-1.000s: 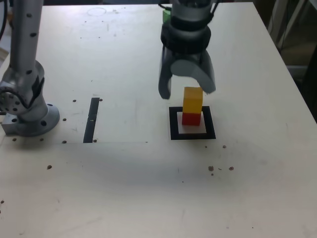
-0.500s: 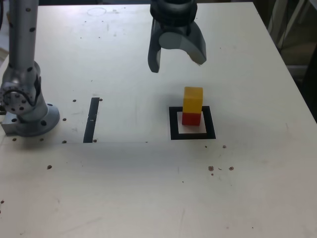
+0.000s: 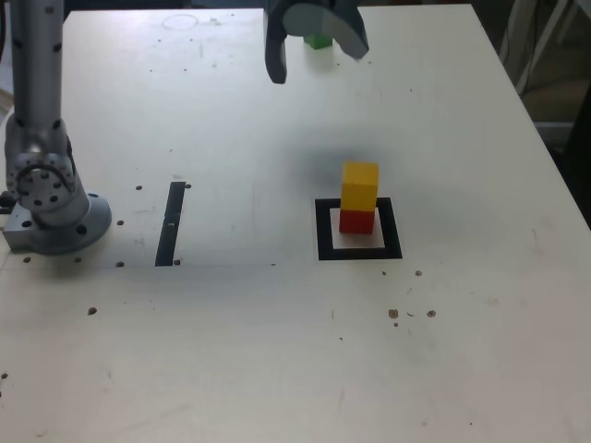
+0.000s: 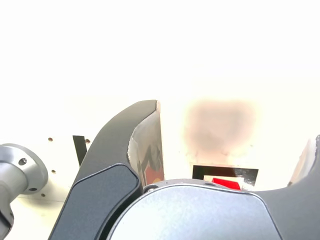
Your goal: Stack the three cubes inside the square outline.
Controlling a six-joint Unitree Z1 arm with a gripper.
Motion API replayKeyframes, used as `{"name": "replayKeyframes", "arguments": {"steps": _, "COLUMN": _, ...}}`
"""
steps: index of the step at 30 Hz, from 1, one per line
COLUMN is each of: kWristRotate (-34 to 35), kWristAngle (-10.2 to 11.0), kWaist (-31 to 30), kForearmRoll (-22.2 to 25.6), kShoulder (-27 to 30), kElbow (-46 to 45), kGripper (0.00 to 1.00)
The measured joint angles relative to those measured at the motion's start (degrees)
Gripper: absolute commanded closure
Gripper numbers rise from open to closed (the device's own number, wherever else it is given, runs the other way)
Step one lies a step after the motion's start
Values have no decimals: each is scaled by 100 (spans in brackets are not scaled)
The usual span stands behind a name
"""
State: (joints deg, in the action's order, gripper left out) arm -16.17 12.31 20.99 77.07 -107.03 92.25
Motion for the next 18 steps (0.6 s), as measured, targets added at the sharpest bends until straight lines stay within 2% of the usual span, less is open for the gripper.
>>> {"name": "replayKeyframes", "arguments": {"steps": 8, "kWristRotate": -273, "kWristAngle": -69, "kWaist": 559, "kForearmRoll": 35, "kShoulder": -191, "kElbow": 407, "kGripper": 1}}
{"name": "replayKeyframes", "arguments": {"steps": 11, "kWristRotate": -302, "kWristAngle": 95, "kWaist": 786, "kForearmRoll": 220, "kShoulder": -357, "kElbow": 747, "kGripper": 1}}
{"name": "replayKeyframes", "arguments": {"steps": 15, "kWristRotate": -313, "kWristAngle": 451, "kWaist": 1153, "kForearmRoll": 576, "kShoulder": -819, "kElbow": 1350, "kGripper": 1}}
{"name": "replayKeyframes", "arguments": {"steps": 18, "kWristRotate": -376, "kWristAngle": 522, "kWaist": 1305, "kForearmRoll": 638, "kShoulder": -1058, "kElbow": 1612, "kGripper": 1}}
